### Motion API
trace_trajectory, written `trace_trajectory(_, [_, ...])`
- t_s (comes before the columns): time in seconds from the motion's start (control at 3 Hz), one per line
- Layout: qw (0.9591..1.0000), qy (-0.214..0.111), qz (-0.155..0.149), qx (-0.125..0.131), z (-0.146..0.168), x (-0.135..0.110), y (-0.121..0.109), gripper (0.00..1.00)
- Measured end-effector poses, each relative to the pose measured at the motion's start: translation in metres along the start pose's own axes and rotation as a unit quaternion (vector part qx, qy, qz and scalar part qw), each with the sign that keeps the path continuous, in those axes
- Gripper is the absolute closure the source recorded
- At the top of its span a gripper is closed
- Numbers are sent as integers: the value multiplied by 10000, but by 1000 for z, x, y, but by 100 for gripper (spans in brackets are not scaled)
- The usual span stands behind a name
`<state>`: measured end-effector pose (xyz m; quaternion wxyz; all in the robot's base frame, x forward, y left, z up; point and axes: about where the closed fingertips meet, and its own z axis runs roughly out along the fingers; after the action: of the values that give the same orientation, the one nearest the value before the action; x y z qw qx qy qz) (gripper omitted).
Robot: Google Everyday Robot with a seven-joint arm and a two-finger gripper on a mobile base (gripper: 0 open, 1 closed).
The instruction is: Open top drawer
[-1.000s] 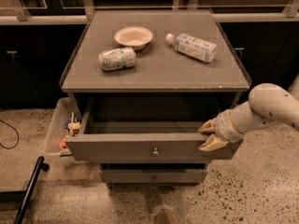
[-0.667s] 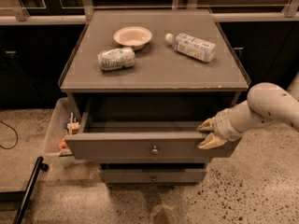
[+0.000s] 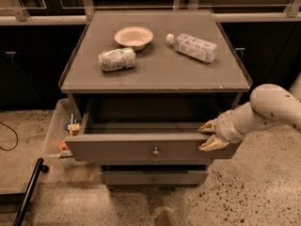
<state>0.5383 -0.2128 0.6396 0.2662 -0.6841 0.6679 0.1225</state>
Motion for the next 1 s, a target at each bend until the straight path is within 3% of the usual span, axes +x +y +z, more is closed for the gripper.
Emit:
trace_trajectory(0.33, [9999,-96,107,-92,-4,12,24,48])
trace_trajectory(1.0, [9999,-152,-1,-73,-16,4,40,94])
